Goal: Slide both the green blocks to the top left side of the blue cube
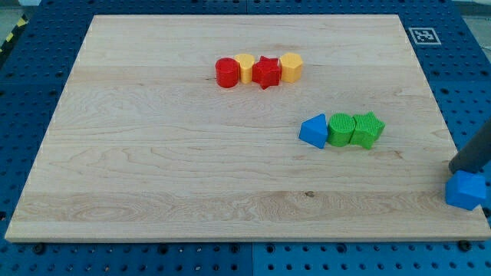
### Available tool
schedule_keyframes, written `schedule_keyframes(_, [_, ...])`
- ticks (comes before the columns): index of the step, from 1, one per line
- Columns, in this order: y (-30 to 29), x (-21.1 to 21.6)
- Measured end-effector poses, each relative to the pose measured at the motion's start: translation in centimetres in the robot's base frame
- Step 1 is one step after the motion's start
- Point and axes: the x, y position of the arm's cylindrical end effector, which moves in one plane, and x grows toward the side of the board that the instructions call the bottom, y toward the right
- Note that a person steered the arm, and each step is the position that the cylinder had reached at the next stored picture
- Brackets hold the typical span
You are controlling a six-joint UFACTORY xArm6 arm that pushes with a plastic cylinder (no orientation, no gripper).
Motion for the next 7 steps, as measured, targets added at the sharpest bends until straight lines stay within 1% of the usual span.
schedule_keyframes(1, [-0.7, -1.7])
schedule_keyframes(2, [-0.8, -8.0])
schedule_keyframes(3, [-4.3, -12.3])
schedule_keyframes(4, [-9.9, -12.0])
schedule_keyframes(5, [-12.1, -9.7])
schedule_keyframes(6, [-11.0, -5.2])
schedule_keyframes(7, [-10.6, -3.3])
